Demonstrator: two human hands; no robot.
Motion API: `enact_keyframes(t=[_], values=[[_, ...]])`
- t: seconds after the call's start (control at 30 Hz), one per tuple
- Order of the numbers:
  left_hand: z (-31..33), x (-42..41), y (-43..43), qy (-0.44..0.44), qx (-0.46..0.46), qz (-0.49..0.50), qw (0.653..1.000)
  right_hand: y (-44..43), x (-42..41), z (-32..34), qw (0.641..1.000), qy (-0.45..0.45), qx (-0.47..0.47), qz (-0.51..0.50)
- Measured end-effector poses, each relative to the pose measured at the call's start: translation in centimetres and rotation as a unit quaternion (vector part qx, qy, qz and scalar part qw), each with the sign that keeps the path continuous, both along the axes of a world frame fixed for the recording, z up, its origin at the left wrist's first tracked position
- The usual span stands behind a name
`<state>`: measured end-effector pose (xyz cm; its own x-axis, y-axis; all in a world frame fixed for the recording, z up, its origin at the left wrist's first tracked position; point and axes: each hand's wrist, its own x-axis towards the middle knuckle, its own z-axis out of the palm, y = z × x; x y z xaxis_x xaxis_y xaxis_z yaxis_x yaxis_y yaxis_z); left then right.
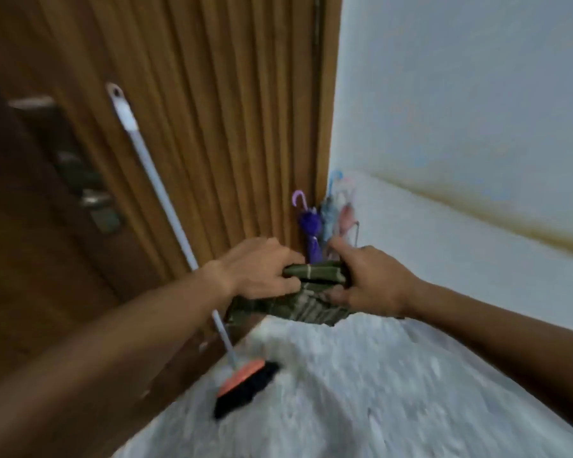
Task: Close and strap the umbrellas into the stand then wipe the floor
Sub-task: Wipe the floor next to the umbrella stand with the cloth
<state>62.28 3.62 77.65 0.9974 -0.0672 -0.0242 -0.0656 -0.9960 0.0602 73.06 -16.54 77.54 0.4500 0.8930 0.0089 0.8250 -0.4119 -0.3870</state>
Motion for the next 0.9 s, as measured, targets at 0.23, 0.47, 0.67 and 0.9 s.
enact_keyframes(t=[0.23, 0.47, 0.67, 0.9], values=[[21.9, -16.5, 15.4, -0.123, 0.202, 0.129, 0.963, 19.1, -10.6, 21.3, 0.933, -0.285, 0.099, 0.198], [28.1, -31.2, 21.1, -0.230, 0.172, 0.238, 0.928, 32.3, -21.8, 27.5, 0.893, -0.294, 0.198, 0.276], [26.4, -34.9, 23.5, -0.338, -0.108, 0.351, 0.866, 40.4, -27.0, 27.1, 0.923, 0.012, 0.217, 0.317], [26.1, -37.1, 28.0, -0.290, -0.006, 0.391, 0.874, 47.3, -27.6, 26.4, 0.886, 0.283, 0.192, 0.314]])
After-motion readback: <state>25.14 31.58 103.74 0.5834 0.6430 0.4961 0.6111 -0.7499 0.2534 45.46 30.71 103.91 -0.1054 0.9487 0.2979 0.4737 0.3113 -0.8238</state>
